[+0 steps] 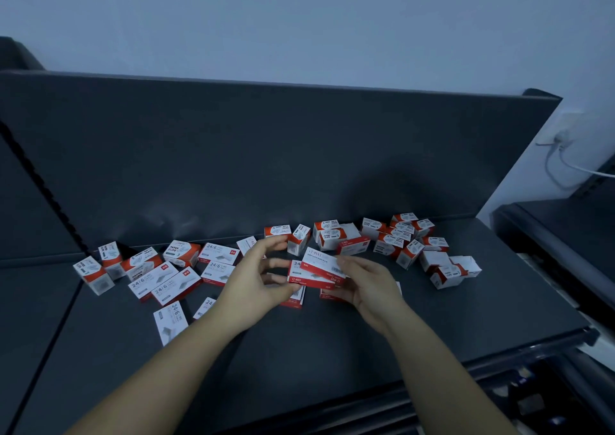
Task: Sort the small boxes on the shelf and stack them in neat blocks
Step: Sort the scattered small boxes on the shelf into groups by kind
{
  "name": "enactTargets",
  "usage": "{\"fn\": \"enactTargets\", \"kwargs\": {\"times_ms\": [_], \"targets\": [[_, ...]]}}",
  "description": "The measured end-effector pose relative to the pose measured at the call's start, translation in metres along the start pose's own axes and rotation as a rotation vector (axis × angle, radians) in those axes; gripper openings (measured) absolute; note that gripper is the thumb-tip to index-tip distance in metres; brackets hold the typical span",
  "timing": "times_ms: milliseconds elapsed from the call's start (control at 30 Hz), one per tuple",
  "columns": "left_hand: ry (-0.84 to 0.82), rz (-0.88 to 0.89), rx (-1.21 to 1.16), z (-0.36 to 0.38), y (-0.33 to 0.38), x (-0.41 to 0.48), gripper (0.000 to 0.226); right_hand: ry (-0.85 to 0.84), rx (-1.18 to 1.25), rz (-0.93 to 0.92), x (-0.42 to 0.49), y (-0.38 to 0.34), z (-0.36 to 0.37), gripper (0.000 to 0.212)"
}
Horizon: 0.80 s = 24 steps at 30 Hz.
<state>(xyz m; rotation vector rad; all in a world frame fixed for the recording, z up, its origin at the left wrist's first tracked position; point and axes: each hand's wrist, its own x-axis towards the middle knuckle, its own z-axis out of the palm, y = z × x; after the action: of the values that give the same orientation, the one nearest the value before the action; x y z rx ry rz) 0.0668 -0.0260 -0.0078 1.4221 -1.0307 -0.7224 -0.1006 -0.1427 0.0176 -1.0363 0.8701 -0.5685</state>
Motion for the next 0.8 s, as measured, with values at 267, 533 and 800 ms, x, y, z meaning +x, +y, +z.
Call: {"fn": "enactTargets", "kwargs": {"times_ms": [267,533,800], "targets": [[-0.162,-0.085,0.174,-0.002,-0.008,-0.007,0.069,-0.073,-0.223,-0.083,-0.015,0.004,-0.006,0.016],[-0.279,-0.054,0.390,-0.009,-0.011,-0.037,0.048,-0.219,-0.545,-0.119,-0.027,0.031,-0.007,0.014],[-0.297,0.007,0.748,-0.008,-0.022,-0.044,0.035,-0.191,-1.035,-0.353,-0.025,0.056,-0.006,0.023]]}}
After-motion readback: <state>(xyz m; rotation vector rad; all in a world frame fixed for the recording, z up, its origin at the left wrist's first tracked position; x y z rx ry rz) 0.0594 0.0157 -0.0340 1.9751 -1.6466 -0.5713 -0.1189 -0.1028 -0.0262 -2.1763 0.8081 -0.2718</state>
